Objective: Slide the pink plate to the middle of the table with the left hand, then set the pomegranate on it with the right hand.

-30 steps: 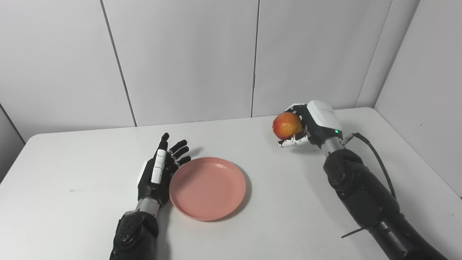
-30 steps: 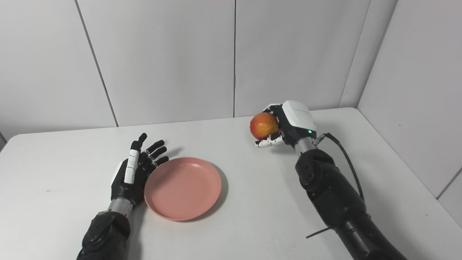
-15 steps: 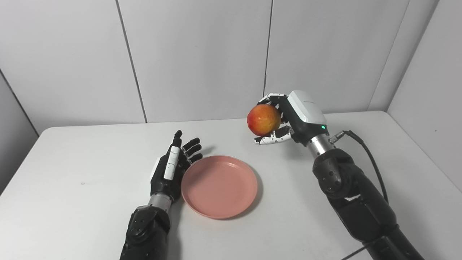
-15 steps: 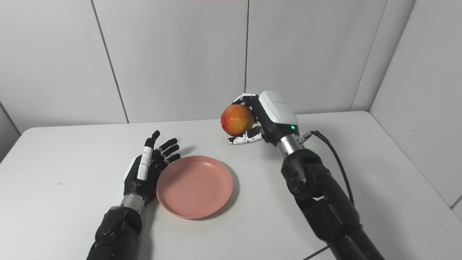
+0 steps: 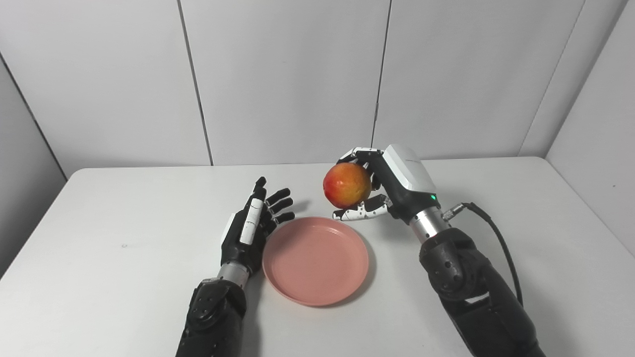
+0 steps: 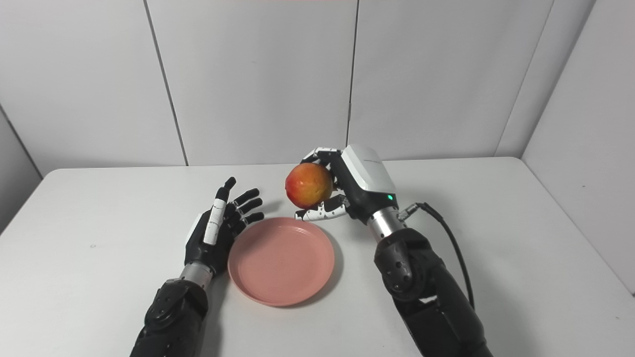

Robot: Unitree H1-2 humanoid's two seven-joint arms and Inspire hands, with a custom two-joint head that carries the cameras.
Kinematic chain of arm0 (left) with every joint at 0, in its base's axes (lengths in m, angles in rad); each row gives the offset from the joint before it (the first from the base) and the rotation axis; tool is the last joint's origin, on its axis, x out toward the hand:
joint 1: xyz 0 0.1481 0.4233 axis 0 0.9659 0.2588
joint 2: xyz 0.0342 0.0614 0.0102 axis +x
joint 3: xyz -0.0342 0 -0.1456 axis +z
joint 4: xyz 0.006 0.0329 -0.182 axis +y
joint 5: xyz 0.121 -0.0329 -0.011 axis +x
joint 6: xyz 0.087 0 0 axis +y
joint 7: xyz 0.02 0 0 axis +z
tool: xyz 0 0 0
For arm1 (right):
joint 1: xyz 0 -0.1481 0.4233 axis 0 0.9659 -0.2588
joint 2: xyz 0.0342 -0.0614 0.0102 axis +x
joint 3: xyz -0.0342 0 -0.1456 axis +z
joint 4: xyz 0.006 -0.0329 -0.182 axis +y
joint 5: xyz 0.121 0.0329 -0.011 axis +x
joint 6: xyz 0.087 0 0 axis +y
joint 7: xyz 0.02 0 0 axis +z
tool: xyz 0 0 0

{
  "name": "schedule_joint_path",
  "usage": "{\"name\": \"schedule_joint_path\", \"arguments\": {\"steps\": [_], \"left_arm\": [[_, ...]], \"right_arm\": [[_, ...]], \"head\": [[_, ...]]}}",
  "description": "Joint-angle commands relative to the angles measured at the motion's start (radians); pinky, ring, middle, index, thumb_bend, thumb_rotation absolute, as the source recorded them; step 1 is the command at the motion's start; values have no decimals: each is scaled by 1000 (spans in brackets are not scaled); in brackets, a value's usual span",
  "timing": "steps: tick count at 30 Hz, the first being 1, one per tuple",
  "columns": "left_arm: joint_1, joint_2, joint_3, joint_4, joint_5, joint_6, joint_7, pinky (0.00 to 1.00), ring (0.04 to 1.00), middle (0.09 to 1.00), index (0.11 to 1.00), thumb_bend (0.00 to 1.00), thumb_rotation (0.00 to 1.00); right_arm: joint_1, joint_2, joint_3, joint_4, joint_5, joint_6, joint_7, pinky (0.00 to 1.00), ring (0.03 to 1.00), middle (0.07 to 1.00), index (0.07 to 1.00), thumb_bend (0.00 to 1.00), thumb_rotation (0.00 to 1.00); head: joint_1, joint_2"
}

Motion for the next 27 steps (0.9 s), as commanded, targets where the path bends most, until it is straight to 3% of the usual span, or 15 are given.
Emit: {"name": "schedule_joint_path", "arguments": {"steps": [1, 2, 5, 10, 14, 27], "left_arm": [[13, -11, -7, 30, 6, 55, 11, 701, 783, 777, 1000, 928, 747], [13, -11, -8, 30, 5, 56, 10, 712, 786, 781, 1000, 928, 749], [13, -11, -7, 30, 4, 58, 9, 724, 789, 784, 1000, 930, 748], [13, -11, -7, 30, 3, 60, 7, 739, 794, 787, 1000, 930, 753], [13, -10, -8, 32, 5, 59, 8, 739, 787, 789, 1000, 934, 755], [6, -26, -8, 23, 5, 69, 20, 745, 783, 786, 1000, 930, 781]], "right_arm": [[-29, 8, -1, -38, -10, -62, -36, 358, 459, 496, 494, 522, 13], [-24, 11, 1, -37, -16, -65, -41, 403, 506, 570, 492, 518, 84], [-13, 17, 3, -34, -26, -70, -44, 447, 549, 635, 494, 514, 144], [3, 25, 5, -23, -41, -68, -52, 658, 753, 784, 493, 513, 158], [8, 26, 5, -10, -45, -78, -66, 789, 860, 819, 493, 513, 158], [68, 34, 2, -29, 2, -80, -47, 889, 888, 819, 492, 515, 159]], "head": [[1, 0], [1, 0], [1, 0], [1, 0], [1, 0], [36, 26]]}}
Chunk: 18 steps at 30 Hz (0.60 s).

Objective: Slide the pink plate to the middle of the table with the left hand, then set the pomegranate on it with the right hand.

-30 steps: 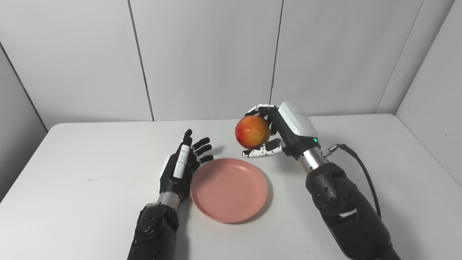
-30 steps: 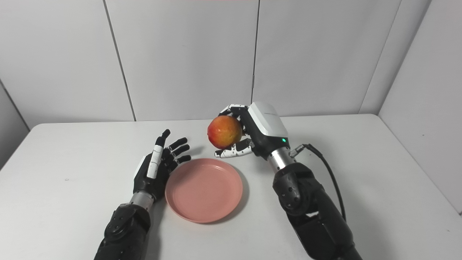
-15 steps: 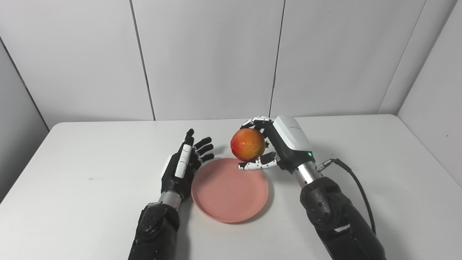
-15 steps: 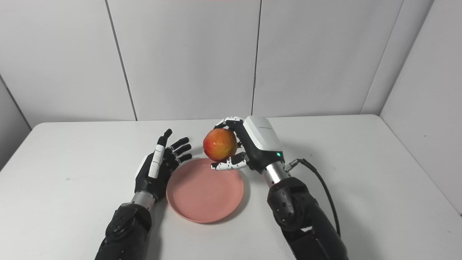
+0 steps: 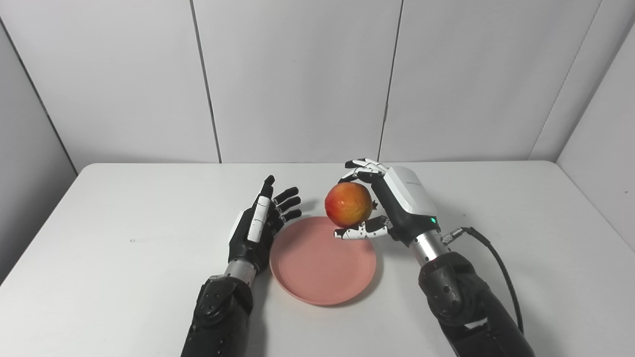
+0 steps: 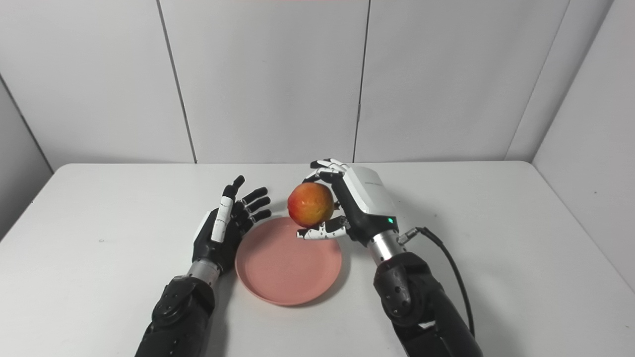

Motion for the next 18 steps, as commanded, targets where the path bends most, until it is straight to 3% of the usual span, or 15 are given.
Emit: {"name": "schedule_joint_path", "arguments": {"steps": [1, 15, 18], "left_arm": [[7, -16, -10, 21, 9, 70, 21, 747, 778, 787, 1000, 931, 789], [8, -27, -5, -16, -2, 99, 12, 800, 773, 770, 1000, 917, 791], [9, -30, -4, -24, -2, 106, 15, 742, 753, 760, 1000, 916, 784]], "right_arm": [[-11, 9, -7, -42, 17, -43, -12, 908, 894, 824, 492, 515, 161], [57, 17, 25, -75, 21, -42, 34, 941, 905, 839, 492, 516, 161], [65, 15, 35, -72, 19, -50, 36, 943, 902, 836, 492, 517, 161]], "head": [[3, 2], [28, 25], [33, 26]]}}
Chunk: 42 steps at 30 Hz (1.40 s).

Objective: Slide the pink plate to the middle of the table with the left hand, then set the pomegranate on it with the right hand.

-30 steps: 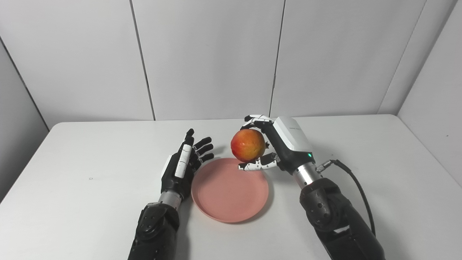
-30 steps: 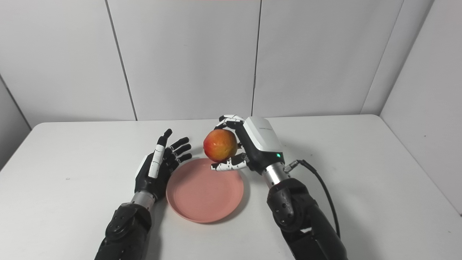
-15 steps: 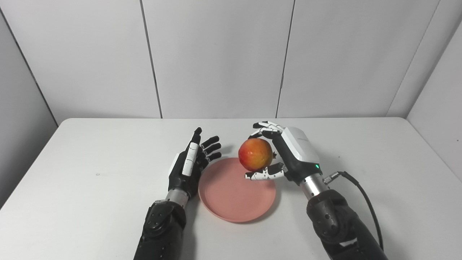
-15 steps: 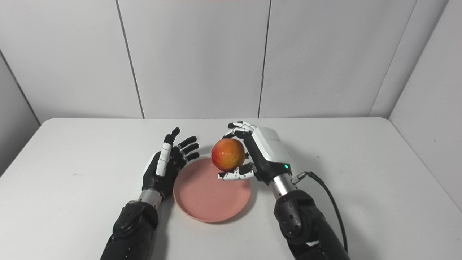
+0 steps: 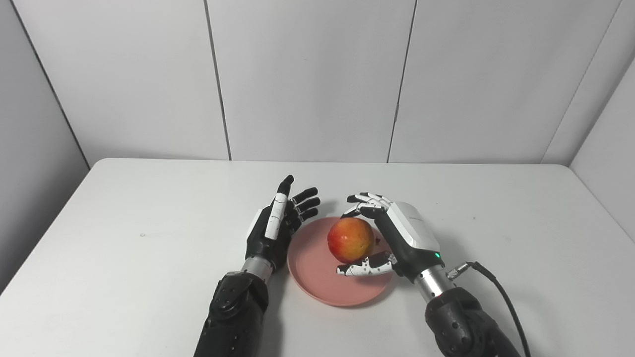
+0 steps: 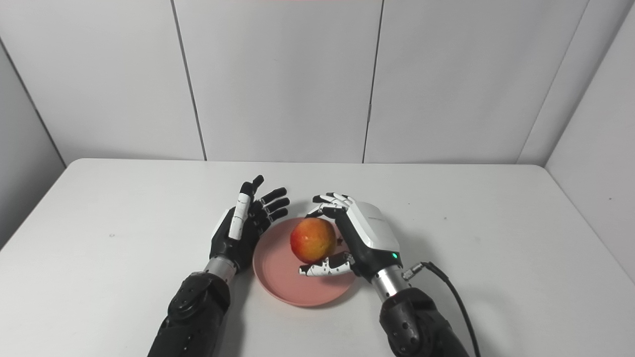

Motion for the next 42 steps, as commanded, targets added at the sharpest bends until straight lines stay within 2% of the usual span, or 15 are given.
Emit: {"name": "schedule_joint_path", "arguments": {"steps": [1, 10, 20, 29, 30, 32, 38, 42], "left_arm": [[9, -9, -5, 4, 0, 51, 15, 733, 750, 759, 1000, 915, 782], [11, -11, -12, -2, 18, 52, 26, 684, 722, 760, 1000, 919, 788], [11, -13, -15, 10, 23, 33, 26, 603, 706, 758, 1000, 909, 787], [14, -8, -19, 9, 30, 40, 23, 668, 761, 797, 1000, 921, 798], [13, -8, -18, 10, 28, 41, 23, 682, 769, 804, 1000, 924, 798], [13, -9, -16, 10, 24, 45, 24, 692, 771, 801, 1000, 934, 792], [16, -10, -15, 1, 23, 52, 25, 686, 757, 788, 1000, 936, 786], [17, -10, -14, -4, 22, 60, 28, 706, 753, 790, 1000, 939, 780]], "right_arm": [[-19, 0, 3, -25, -2, -59, -17, 941, 901, 836, 492, 517, 161], [-37, 9, 31, 55, -19, -75, -34, 922, 894, 844, 492, 517, 162], [-74, 14, 16, 125, -25, -91, -50, 950, 901, 856, 493, 517, 162], [-99, 7, 14, 143, -19, -98, -41, 972, 921, 879, 495, 516, 172], [-100, 5, 15, 142, -19, -98, -37, 970, 926, 887, 574, 723, 349], [-102, 2, 14, 141, -14, -100, -30, 954, 939, 904, 644, 884, 486], [-103, -7, 15, 138, 11, -103, -13, 952, 968, 935, 700, 985, 560], [-104, -11, 17, 134, 17, -100, -8, 958, 979, 947, 720, 1000, 576]], "head": [[7, 0], [18, -1], [19, 1], [14, 3], [14, 3], [14, 3], [13, 4], [13, 4]]}}
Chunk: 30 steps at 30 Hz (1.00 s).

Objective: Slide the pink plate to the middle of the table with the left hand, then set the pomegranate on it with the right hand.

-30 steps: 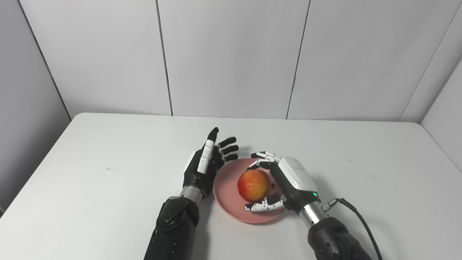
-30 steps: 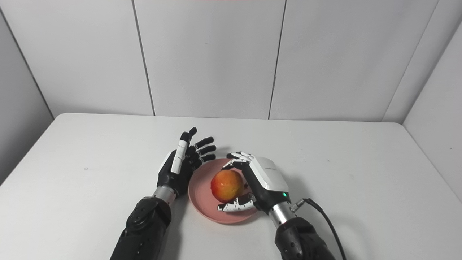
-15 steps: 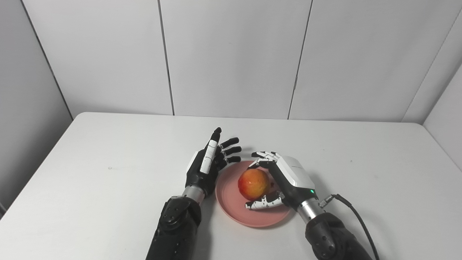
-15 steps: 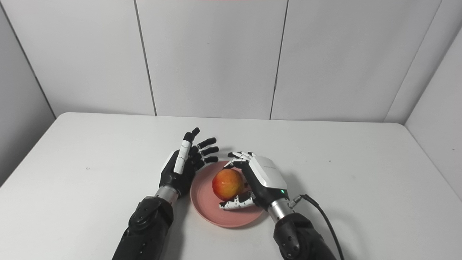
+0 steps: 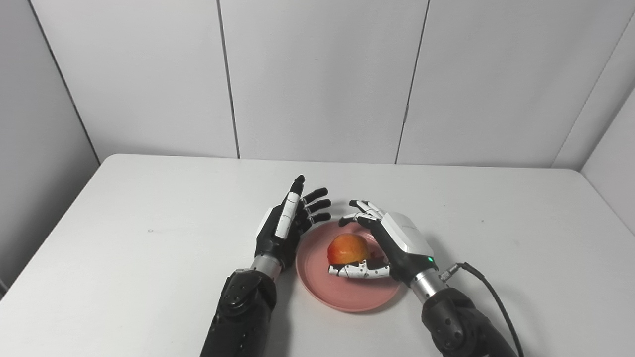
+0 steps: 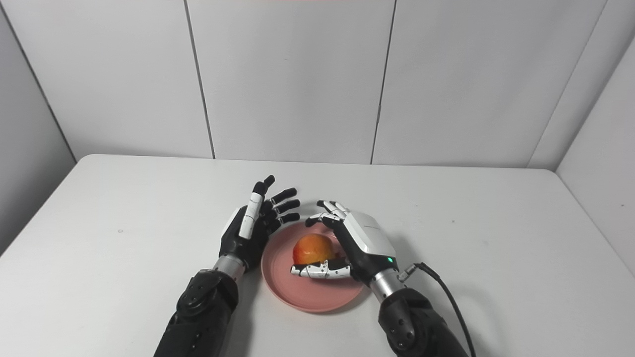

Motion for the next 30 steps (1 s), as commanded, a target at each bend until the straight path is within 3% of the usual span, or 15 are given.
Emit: {"name": "schedule_joint_path", "arguments": {"steps": [1, 11, 16, 19, 25, 30], "left_arm": [[13, -6, -2, 8, 1, 50, 16, 707, 753, 791, 1000, 940, 779], [14, -6, -2, 3, 5, 48, 21, 681, 746, 778, 1000, 924, 782], [15, -7, 2, -2, 0, 44, 23, 717, 772, 773, 1000, 922, 779], [18, -10, 7, 3, 9, -4, 32, 822, 832, 822, 1000, 949, 802], [30, -10, -17, 24, 75, -212, 42, 948, 958, 933, 1000, 1000, 793], [40, -9, -38, 13, 178, -340, 124, 1000, 999, 997, 1000, 943, 811]], "right_arm": [[-50, -7, -8, -35, 6, -52, -8, 960, 980, 949, 722, 1000, 576], [-48, -10, -13, -48, 22, -53, 4, 1000, 1000, 994, 763, 1000, 615], [-48, -10, -27, -76, 41, -61, -1, 1000, 1000, 1000, 867, 1000, 675], [-49, 1, -50, -94, 66, -73, -18, 1000, 1000, 1000, 905, 1000, 734], [-59, 34, -149, -64, 215, -174, -73, 1000, 995, 984, 964, 1000, 860], [-56, 70, -241, -11, 342, -205, -103, 973, 992, 994, 974, 997, 967]], "head": [[0, -1], [-3, 1], [-5, -1], [-10, -3], [-9, -4], [-9, -2]]}}
